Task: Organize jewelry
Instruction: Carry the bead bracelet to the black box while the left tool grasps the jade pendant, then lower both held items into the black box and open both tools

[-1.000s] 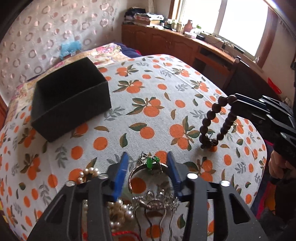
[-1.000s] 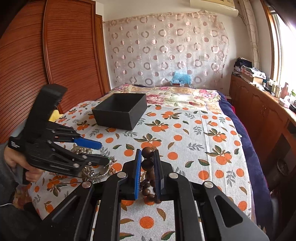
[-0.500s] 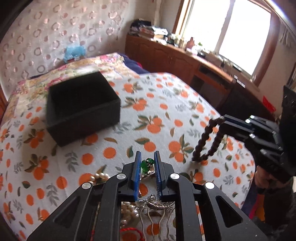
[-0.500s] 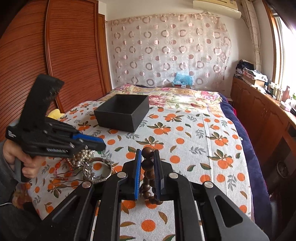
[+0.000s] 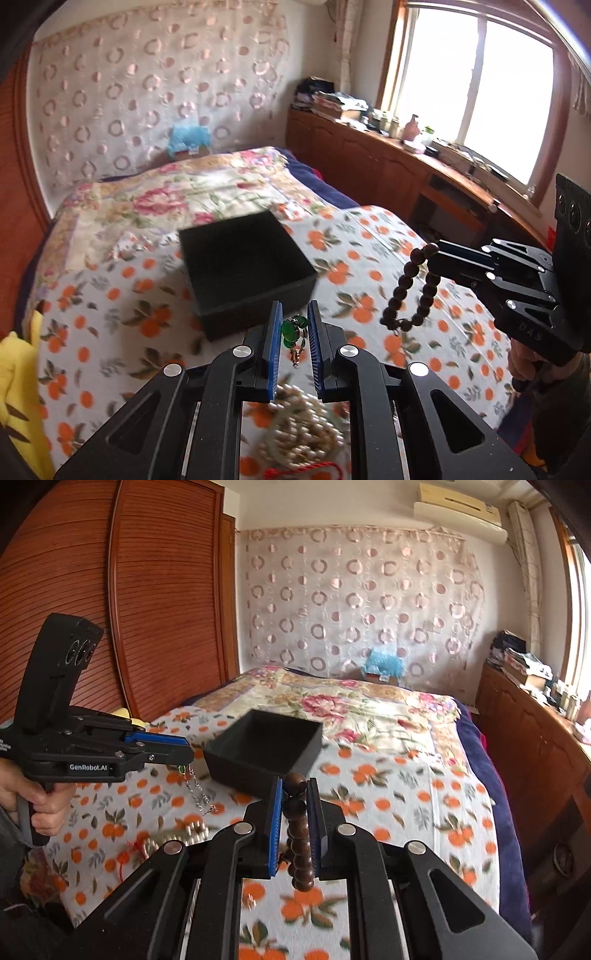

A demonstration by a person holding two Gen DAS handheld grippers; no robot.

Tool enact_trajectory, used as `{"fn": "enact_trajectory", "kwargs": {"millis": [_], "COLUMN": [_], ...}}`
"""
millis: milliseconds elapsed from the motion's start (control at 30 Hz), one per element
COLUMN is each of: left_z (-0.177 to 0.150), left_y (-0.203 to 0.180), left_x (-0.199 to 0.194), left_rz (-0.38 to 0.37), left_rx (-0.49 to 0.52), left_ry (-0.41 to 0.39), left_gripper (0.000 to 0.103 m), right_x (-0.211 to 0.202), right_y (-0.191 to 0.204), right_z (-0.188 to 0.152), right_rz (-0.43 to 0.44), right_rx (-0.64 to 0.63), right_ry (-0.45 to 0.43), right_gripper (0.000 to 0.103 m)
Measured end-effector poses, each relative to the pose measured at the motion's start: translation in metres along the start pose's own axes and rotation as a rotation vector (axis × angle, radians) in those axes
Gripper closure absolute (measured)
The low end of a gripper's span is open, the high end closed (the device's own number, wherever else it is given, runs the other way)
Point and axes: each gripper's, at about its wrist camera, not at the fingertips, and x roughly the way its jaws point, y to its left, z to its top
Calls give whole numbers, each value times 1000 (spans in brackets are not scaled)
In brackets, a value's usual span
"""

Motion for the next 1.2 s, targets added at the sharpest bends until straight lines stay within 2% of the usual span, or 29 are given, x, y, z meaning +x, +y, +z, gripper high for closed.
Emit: {"fn": "enact_trajectory", "kwargs": {"millis": [300,633,833,1100,1167,1200], "left_z": [20,49,53,33,29,28], "left_y": [26,33,50,61,62,63], "left_x": [0,5,28,54,54,52], "left_rz": [74,125,145,139,136,138], "left_rx": [-22,-23,-61,-102,-109,-110], "left_ry": [-25,-62,-37,29,34,32], "left_gripper": [90,90,90,90,87,80], "right_x": [41,68,78,95,100,102], "right_y": [-2,-1,-5,-6,-6,-6], "right_z": [48,85,90,83,82,80], "right_rz": [80,106,115,136,139,140], "right_rx": [12,8,26,45,49,50], "right_ry": [-11,-12,1,35,44,50], "right_gripper": [89,88,88,88,88,88]}}
